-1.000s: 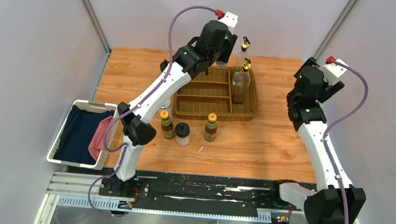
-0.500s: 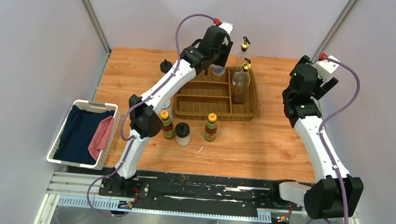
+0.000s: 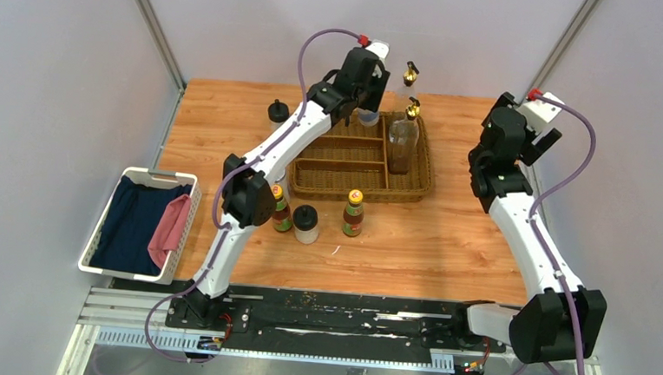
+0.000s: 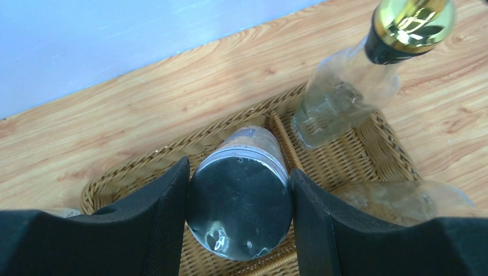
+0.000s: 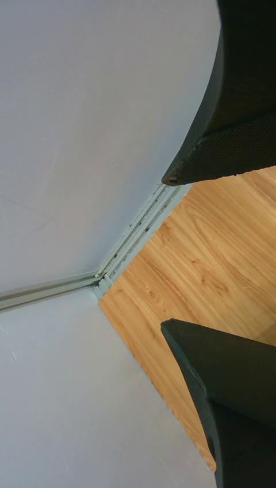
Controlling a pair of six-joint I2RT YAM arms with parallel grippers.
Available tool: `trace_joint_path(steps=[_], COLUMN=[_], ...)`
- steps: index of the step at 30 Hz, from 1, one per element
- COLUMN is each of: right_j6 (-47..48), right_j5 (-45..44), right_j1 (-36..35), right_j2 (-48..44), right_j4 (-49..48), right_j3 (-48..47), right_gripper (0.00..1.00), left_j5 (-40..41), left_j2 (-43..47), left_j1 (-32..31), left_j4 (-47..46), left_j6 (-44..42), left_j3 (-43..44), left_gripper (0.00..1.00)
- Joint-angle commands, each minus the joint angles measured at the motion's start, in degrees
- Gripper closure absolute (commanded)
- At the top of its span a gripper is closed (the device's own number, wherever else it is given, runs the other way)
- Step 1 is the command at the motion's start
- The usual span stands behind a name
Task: Organize the condiment bottles
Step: Place the bottle in the storage box.
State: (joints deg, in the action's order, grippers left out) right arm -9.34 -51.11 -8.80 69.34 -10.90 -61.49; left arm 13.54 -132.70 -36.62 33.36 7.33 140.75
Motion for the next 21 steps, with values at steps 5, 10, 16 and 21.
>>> trace_joint_path(steps=[5,10,16,21], right_j6=[1.36,2.04,2.83,3.59], right_j5=[-2.4,-2.74,-3.37,-4.0], right_j1=[-1.74,-2.35,-2.97,-3.72], right_j2=[2.09,3.34,4.47,4.88], right_j4=[-3.66,-4.97,-5.95,-6.65], right_j3=[1.29,1.25,0.94,1.01], right_gripper=[0.1,0.1,0.1,0.1], left_j5=[1.87,3.14,5.06,4.73], left_j2=[-2.16,-3.06,-3.82,-4.46], left_j1=[1.16,1.71,1.98,2.03], left_j4=[-5.57,-5.57,-5.24,-5.02], left_j6=[-1.29,-1.43,-2.3,-2.59], left_j3=[-0.43,-0.3,0.58,1.04], left_gripper=[1.0,1.0,1.0,1.0])
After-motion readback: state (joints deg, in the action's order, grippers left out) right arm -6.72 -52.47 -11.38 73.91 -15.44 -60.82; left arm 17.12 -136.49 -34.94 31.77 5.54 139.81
